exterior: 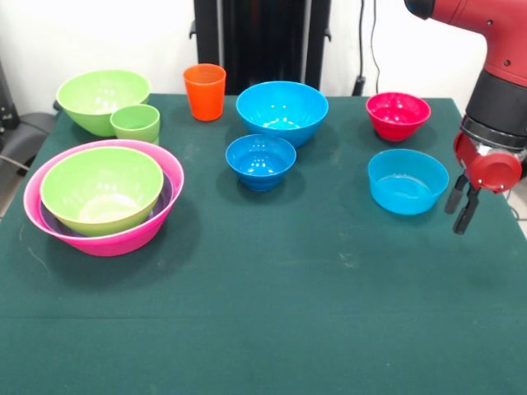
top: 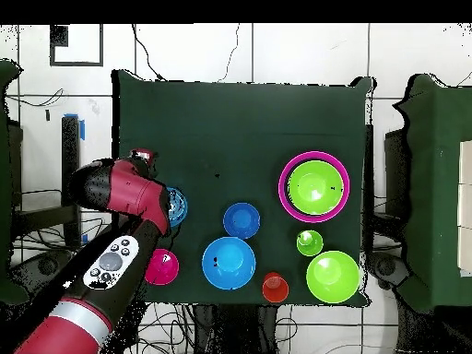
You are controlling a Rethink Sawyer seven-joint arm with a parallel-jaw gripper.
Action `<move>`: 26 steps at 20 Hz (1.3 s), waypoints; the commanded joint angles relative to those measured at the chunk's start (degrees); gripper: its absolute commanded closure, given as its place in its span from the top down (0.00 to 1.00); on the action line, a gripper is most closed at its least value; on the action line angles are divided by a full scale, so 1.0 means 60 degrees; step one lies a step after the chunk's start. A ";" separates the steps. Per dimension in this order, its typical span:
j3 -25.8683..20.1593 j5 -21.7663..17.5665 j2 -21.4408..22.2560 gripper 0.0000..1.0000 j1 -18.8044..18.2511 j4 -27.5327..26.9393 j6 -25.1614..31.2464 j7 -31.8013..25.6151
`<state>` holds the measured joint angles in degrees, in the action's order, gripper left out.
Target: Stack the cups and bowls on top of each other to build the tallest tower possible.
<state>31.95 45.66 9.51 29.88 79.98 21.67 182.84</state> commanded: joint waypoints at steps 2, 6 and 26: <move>0.1216 -0.0526 -0.1046 1.00 -0.0050 -0.1957 0.4964 0.3968; 0.1261 -0.0290 -0.1250 1.00 0.0155 -0.2023 0.4889 0.4164; -0.1060 -0.0110 0.0756 1.00 0.1845 0.2276 0.2021 0.1699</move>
<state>37.76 45.69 12.51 40.22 83.66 36.70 190.95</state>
